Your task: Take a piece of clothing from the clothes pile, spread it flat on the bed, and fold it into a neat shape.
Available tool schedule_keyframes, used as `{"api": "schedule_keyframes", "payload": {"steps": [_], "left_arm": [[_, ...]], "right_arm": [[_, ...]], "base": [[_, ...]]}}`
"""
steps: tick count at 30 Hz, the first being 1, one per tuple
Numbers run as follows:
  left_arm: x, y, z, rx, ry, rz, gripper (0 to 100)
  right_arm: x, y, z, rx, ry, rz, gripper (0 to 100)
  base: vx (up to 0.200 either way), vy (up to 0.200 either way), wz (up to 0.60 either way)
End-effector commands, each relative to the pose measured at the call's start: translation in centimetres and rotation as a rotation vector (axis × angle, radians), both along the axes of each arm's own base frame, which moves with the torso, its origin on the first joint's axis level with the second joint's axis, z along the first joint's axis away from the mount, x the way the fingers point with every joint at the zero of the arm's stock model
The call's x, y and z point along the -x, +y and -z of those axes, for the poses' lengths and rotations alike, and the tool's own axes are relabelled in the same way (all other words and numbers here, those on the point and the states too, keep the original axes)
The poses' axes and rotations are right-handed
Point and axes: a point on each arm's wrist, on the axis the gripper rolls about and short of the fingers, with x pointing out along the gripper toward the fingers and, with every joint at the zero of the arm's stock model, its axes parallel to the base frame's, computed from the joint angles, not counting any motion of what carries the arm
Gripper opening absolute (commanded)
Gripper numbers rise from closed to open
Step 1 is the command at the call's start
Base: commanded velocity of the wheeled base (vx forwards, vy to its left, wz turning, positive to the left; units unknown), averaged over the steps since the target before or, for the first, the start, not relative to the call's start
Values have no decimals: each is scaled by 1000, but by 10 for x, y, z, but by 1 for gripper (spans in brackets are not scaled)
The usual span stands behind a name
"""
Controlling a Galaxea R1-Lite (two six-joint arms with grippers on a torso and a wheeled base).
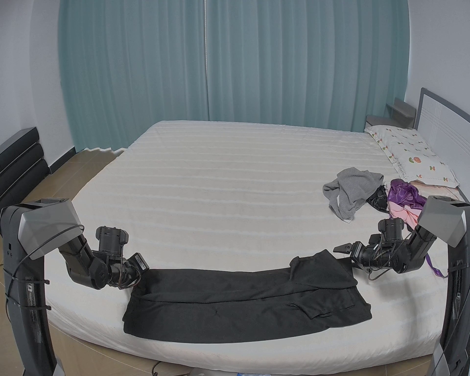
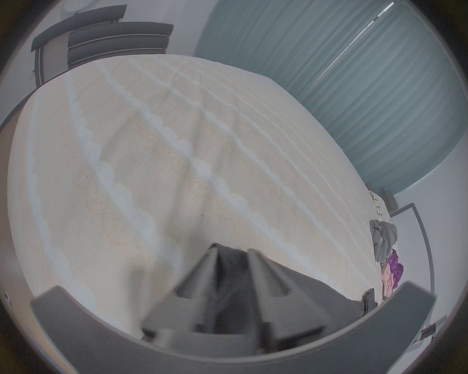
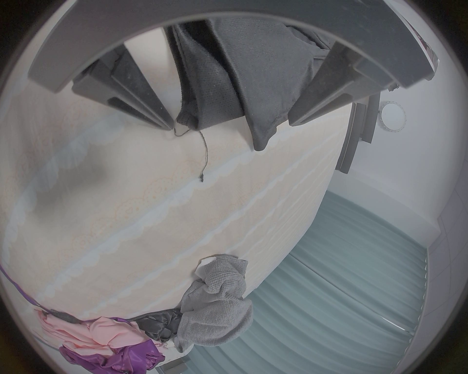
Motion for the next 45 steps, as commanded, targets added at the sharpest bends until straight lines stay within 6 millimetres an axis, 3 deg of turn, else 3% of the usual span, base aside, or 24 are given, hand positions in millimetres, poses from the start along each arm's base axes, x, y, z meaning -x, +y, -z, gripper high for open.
{"api": "schedule_keyframes", "payload": {"steps": [1, 10, 30, 31, 45], "left_arm": [[3, 1, 3, -8, 10, -8, 0], [4, 4, 8, -49, -84, -76, 0], [0, 8, 11, -37, -91, -132, 0], [0, 8, 11, -35, -91, -131, 0], [0, 9, 11, -37, -91, -133, 0]], "right_arm": [[0, -1, -1, 1, -3, 1, 100], [0, 0, -1, -1, -1, 1, 100], [-14, 3, 6, 19, -23, 10, 100], [-14, 4, 7, 25, -19, 12, 0], [-19, 0, 2, 13, -39, 54, 0]], "base": [[0, 0, 0], [0, 0, 0], [0, 0, 0], [0, 0, 0], [0, 0, 0]]}}
